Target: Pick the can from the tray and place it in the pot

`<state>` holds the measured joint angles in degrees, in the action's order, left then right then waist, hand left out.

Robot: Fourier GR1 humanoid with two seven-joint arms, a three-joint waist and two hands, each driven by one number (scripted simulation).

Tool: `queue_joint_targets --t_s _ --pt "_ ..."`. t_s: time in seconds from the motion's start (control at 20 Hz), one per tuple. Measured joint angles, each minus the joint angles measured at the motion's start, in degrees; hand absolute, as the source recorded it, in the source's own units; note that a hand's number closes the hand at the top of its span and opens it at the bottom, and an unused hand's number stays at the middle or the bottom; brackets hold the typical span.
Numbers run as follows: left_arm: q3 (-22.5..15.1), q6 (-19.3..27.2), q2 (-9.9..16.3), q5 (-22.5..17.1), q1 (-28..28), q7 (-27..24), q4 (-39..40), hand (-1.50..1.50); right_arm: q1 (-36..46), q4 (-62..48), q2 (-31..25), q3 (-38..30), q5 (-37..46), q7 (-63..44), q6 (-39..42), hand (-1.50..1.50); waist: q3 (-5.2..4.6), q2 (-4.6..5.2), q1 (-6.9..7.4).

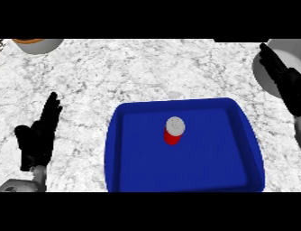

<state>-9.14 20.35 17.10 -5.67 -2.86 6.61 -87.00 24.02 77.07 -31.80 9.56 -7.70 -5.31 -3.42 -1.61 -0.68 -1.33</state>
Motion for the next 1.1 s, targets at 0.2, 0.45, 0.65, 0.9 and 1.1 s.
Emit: queue_joint_targets --t_s 0.2,0.45,0.65,0.9,1.1 --pt "0.6 -0.1 -1.5 -0.9 0.5 -3.4 -1.0 0.00 -1.9 8.9 0.1 -2.2 1.6 7.2 -4.0 1.50 1.02 -0.31 -0.64" --pt "1.6 0.1 -2.9 -2.0 1.4 -7.3 -2.9 0.00 -6.9 15.0 -0.1 -7.1 9.3 12.4 -16.4 -1.50 1.26 -1.24 -4.11" --pt "1.0 -1.1 -3.9 -3.0 2.9 -9.8 -4.6 0.00 -16.7 23.4 7.4 -4.3 15.5 18.5 -27.7 -1.50 1.49 -0.87 -3.47" --pt "-0.1 -2.1 -5.2 -3.1 3.9 -12.3 -5.2 0.00 -29.8 34.9 14.7 6.0 25.5 26.8 -36.8 -1.50 1.52 -0.33 -2.00" --pt "-0.8 -2.7 -6.0 -2.9 3.5 -13.2 -5.0 0.00 -40.3 40.4 16.2 13.8 37.7 23.6 -40.0 -1.50 1.42 0.07 -1.01"
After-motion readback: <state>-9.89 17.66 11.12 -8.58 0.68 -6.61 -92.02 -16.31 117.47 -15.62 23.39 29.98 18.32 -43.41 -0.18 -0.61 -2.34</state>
